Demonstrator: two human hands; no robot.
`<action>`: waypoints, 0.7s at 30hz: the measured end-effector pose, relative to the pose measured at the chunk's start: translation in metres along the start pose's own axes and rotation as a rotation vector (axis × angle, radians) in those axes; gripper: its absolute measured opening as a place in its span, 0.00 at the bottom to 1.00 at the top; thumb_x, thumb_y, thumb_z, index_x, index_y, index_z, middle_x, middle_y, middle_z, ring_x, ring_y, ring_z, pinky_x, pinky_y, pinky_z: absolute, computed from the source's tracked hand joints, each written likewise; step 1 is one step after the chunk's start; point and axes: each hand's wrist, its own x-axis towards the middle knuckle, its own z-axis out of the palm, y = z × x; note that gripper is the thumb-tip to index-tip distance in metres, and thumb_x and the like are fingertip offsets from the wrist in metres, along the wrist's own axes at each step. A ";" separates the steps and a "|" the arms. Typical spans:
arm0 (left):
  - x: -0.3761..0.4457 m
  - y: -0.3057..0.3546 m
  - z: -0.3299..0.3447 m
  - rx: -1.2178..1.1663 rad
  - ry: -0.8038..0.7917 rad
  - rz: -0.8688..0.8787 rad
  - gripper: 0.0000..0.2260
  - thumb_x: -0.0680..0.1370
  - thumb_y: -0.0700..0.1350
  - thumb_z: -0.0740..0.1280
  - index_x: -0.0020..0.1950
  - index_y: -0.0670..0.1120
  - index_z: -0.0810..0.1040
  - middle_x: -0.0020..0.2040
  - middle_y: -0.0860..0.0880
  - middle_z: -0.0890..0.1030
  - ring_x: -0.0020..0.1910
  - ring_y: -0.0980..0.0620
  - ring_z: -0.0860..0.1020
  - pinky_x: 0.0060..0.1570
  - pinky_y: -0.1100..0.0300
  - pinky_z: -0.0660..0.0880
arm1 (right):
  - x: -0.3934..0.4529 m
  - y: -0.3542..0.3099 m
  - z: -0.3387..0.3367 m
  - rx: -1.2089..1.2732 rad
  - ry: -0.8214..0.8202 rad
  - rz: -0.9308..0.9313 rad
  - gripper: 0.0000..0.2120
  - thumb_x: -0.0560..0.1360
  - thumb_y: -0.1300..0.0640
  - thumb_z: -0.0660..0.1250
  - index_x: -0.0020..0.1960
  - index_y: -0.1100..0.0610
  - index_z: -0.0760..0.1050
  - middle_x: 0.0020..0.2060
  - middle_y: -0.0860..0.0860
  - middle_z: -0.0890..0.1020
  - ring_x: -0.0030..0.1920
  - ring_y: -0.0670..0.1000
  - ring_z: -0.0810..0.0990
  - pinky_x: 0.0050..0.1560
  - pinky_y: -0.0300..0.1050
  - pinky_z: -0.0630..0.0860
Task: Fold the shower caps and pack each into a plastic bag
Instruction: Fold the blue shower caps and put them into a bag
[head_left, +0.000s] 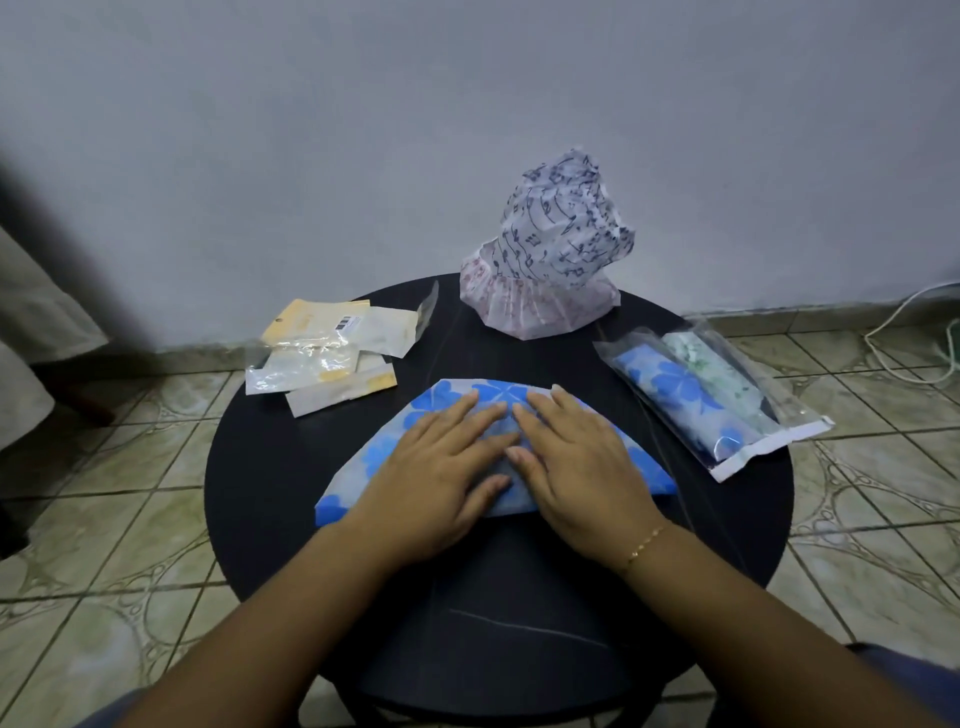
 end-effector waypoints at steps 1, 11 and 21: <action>0.002 -0.004 0.005 0.004 -0.072 -0.056 0.26 0.77 0.61 0.48 0.74 0.54 0.64 0.76 0.54 0.58 0.76 0.54 0.50 0.72 0.53 0.52 | 0.002 0.002 0.003 -0.003 -0.120 0.029 0.38 0.71 0.37 0.35 0.75 0.52 0.57 0.75 0.50 0.58 0.76 0.49 0.52 0.73 0.49 0.51; 0.017 -0.022 0.011 0.007 -0.430 -0.380 0.45 0.59 0.74 0.37 0.76 0.62 0.41 0.77 0.58 0.41 0.76 0.55 0.39 0.74 0.55 0.40 | 0.015 0.009 0.008 -0.017 -0.472 0.166 0.28 0.80 0.41 0.41 0.77 0.48 0.41 0.76 0.45 0.42 0.75 0.45 0.39 0.74 0.48 0.37; 0.021 -0.022 0.007 0.001 -0.494 -0.457 0.42 0.66 0.77 0.46 0.76 0.61 0.41 0.77 0.58 0.41 0.76 0.53 0.38 0.73 0.50 0.38 | 0.016 0.034 0.000 -0.012 -0.464 0.305 0.26 0.81 0.43 0.42 0.77 0.48 0.43 0.77 0.47 0.43 0.76 0.47 0.41 0.73 0.48 0.39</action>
